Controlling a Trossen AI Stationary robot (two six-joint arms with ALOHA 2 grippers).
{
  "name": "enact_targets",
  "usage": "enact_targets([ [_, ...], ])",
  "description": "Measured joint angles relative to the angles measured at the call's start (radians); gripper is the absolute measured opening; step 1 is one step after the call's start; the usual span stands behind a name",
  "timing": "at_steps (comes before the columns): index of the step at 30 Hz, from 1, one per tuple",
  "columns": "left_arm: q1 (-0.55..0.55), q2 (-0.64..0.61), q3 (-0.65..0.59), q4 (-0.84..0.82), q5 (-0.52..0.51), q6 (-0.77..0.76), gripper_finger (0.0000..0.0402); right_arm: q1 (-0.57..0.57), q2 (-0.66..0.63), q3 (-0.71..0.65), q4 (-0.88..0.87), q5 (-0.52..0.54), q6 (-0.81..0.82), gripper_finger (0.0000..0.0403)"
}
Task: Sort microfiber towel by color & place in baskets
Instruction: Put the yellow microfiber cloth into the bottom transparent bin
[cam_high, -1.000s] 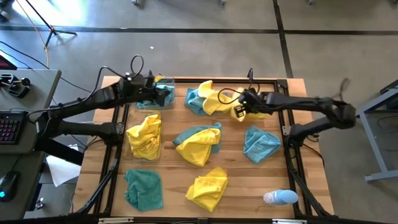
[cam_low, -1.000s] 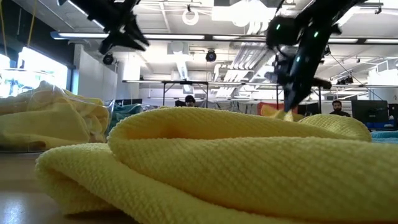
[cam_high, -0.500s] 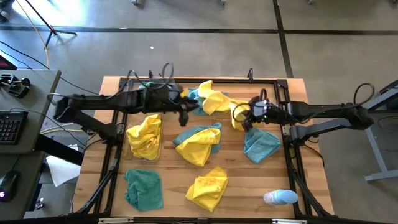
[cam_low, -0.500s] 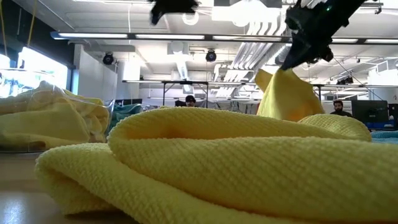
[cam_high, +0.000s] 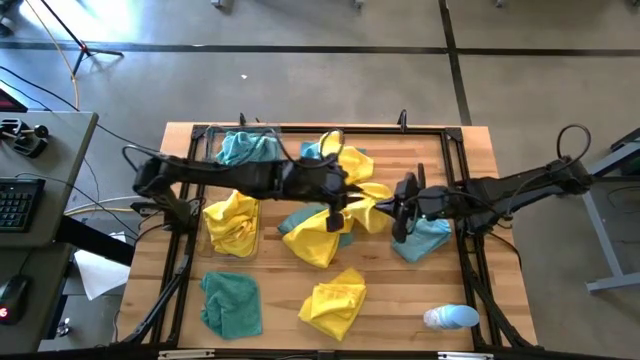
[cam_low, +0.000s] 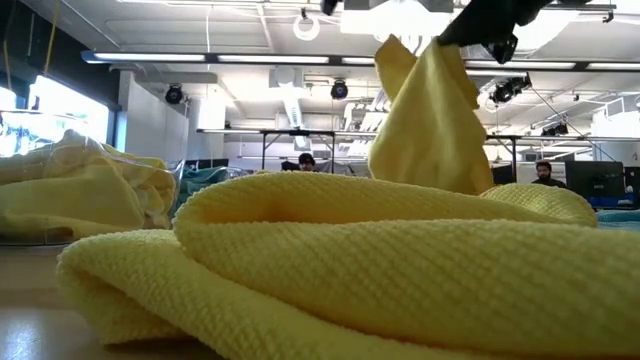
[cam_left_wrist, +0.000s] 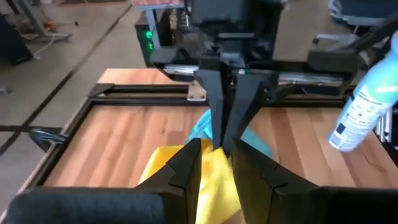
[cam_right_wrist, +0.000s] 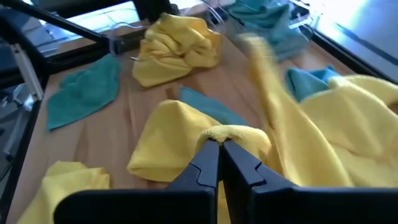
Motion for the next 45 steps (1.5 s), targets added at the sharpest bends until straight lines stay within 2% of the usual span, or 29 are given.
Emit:
enact_targets([
  [6,-0.015,0.092,0.024,0.014,0.000,-0.038,0.0078,0.015,0.000,0.000,0.000,0.000,-0.029,0.0000],
  [11,-0.007,0.131,0.024,0.036,0.038,-0.163,0.0086,0.015,0.000,0.000,-0.019,0.001,-0.019,0.0000],
  [20,-0.008,0.136,0.024,0.058,0.077,-0.152,0.0162,0.014,0.000,0.000,-0.039,0.001,-0.021,0.0000],
  [26,-0.018,0.154,0.025,0.069,0.051,-0.150,0.0192,0.014,0.000,0.000,0.063,-0.037,-0.102,0.0000],
  [32,-0.022,0.187,0.024,0.091,0.055,-0.171,0.0195,0.014,0.000,0.001,0.193,-0.046,-0.180,0.0000],
  [39,-0.036,0.192,0.024,0.066,0.064,-0.263,0.0193,0.014,0.000,0.001,0.224,-0.047,-0.204,0.0000],
  [45,-0.045,0.192,0.024,-0.043,0.064,-0.379,0.0159,0.014,0.000,0.001,0.223,-0.049,-0.178,0.0000],
])
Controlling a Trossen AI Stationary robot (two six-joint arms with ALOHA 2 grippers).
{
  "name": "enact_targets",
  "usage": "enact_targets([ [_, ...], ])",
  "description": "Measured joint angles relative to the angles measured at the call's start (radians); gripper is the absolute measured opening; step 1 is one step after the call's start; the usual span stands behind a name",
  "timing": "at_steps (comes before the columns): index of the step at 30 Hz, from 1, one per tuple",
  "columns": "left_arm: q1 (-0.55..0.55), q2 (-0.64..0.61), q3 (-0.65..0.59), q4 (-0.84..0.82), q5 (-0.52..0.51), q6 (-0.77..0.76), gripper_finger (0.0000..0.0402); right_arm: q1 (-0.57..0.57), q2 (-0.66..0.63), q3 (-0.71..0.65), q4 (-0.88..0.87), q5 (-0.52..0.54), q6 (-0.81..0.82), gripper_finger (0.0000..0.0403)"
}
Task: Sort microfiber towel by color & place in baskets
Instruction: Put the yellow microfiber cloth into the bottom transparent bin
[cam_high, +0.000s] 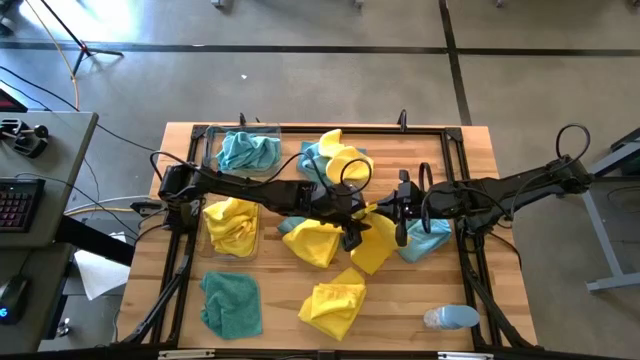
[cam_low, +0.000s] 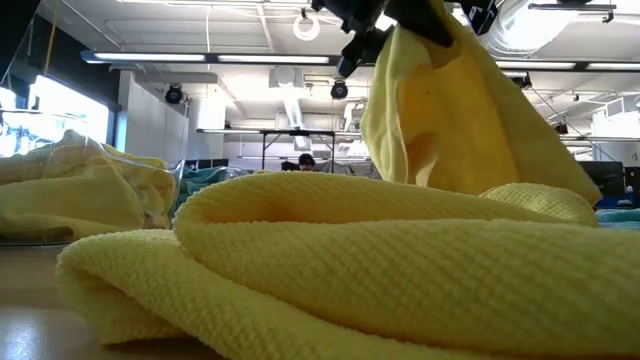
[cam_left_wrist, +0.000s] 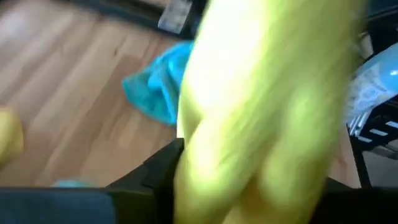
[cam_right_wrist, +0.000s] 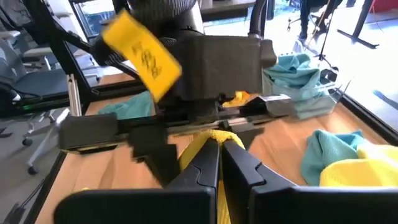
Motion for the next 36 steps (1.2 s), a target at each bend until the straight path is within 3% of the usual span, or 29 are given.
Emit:
enact_targets([
  [8,-0.005,-0.052,-0.001,-0.172,-0.009,-0.106,0.0011,0.000,0.000,0.000,-0.136,-0.048,0.140,0.0033],
  [18,-0.029,-0.251,-0.001,-0.330,-0.078,-0.155,0.0002,0.000,0.000,0.000,-0.249,-0.078,0.218,0.0127],
  [36,-0.377,-0.720,-0.001,-0.932,-0.498,-0.550,0.0000,-0.001,0.000,0.000,-0.307,-0.038,0.210,0.0134],
])
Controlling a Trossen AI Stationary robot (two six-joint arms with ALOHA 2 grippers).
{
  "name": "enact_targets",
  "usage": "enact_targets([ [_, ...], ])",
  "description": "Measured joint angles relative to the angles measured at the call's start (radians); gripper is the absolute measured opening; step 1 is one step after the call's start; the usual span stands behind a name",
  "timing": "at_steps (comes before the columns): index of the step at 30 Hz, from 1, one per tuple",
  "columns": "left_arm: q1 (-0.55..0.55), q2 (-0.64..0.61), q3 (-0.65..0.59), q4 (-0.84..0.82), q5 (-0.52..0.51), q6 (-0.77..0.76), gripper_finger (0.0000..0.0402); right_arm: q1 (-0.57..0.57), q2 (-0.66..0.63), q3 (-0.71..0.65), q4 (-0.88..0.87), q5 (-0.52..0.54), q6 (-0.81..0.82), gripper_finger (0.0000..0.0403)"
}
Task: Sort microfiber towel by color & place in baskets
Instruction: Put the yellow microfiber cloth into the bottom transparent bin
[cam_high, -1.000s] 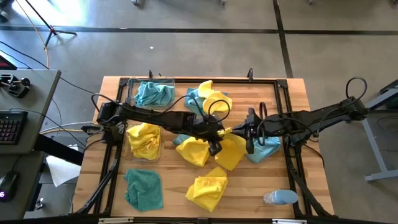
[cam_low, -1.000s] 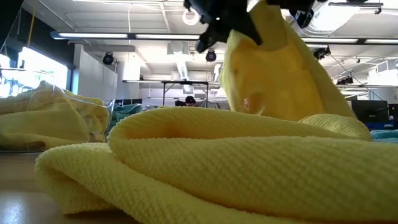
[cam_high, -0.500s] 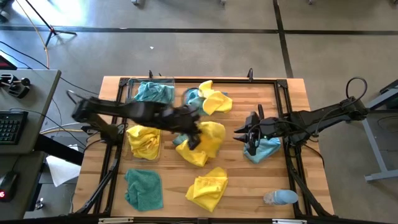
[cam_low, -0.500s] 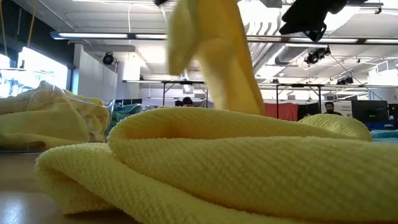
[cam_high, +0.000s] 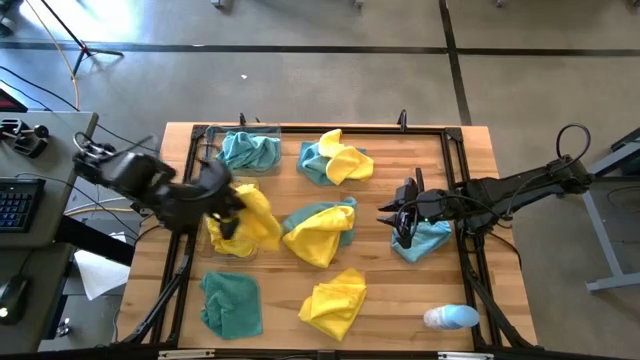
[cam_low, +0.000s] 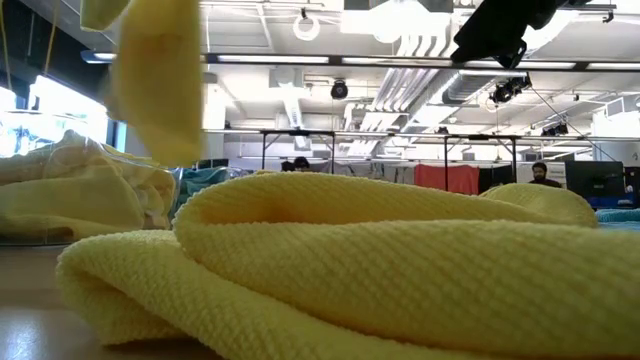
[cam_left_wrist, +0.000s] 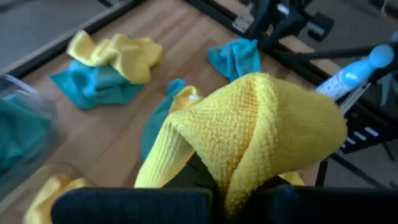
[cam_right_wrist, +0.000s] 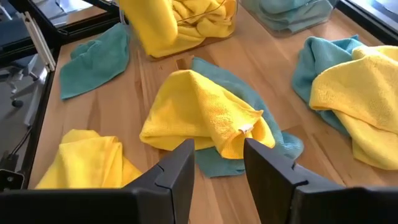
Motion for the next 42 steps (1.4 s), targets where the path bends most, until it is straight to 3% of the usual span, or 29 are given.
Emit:
enact_targets([
  [4,-0.050,-0.077,0.000,-0.099,-0.081,-0.065,0.0000,0.000,0.000,0.000,0.000,0.001,-0.017,0.0134],
  [9,-0.062,-0.134,0.001,-0.267,-0.079,-0.156,0.0000,0.000,0.000,0.000,0.000,0.003,-0.018,0.0134],
  [17,-0.061,-0.203,-0.009,-0.316,0.054,-0.253,0.0000,0.000,0.000,0.000,0.000,0.003,-0.015,0.0134],
  [24,-0.061,-0.277,-0.009,-0.315,0.175,-0.201,0.0000,0.000,0.000,0.000,-0.004,0.003,-0.015,0.0134],
  [30,-0.060,-0.342,-0.015,-0.313,0.170,-0.201,0.0000,0.000,0.000,0.000,-0.007,0.003,-0.017,0.0134],
  [36,-0.060,-0.382,-0.135,-0.315,0.053,-0.208,0.0000,0.000,0.000,0.000,-0.007,0.028,-0.018,0.0134],
  [42,-0.060,-0.358,-0.354,-0.300,0.198,-0.300,0.0000,0.000,0.000,0.000,-0.007,0.034,-0.018,0.0134],
])
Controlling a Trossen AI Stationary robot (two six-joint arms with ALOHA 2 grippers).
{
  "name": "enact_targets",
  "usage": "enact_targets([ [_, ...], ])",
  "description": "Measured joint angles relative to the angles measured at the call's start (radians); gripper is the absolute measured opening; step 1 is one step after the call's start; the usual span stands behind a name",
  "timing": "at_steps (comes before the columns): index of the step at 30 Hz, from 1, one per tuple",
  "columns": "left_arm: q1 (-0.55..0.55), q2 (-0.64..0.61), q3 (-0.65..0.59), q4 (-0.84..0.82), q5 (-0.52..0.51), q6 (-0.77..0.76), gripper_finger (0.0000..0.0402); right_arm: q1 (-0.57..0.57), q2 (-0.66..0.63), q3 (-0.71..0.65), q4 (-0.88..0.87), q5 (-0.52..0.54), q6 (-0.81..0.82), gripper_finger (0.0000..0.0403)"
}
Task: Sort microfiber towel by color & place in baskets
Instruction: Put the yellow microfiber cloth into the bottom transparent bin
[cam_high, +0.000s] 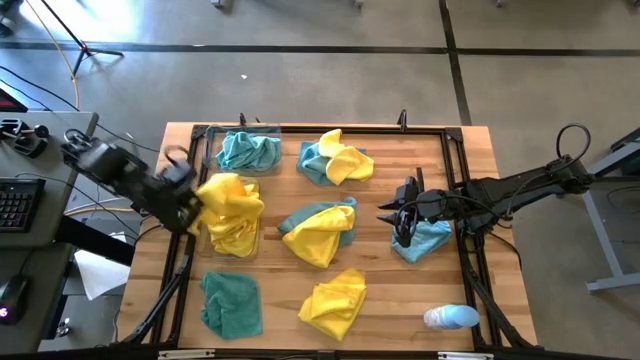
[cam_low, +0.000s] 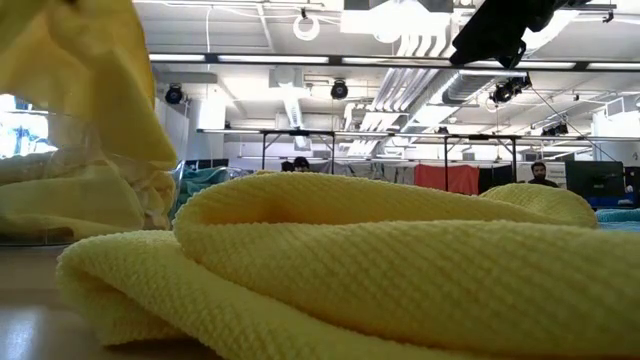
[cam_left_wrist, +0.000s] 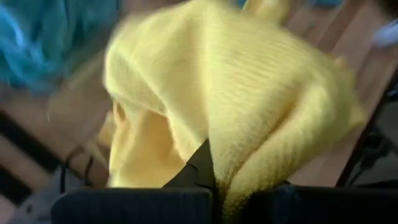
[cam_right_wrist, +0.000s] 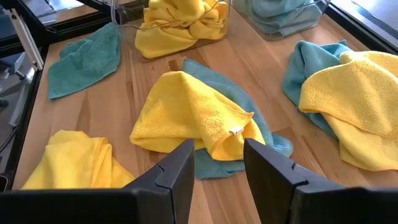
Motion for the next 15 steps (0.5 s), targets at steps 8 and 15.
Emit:
enact_targets([
  [8,0.002,0.067,-0.260,0.291,0.007,0.017,0.0000,-0.001,0.000,0.000,0.001,0.001,0.000,0.0134],
  [15,0.061,0.178,-0.351,0.376,-0.057,0.117,0.0000,-0.001,0.000,0.000,0.033,0.011,0.000,0.0134],
])
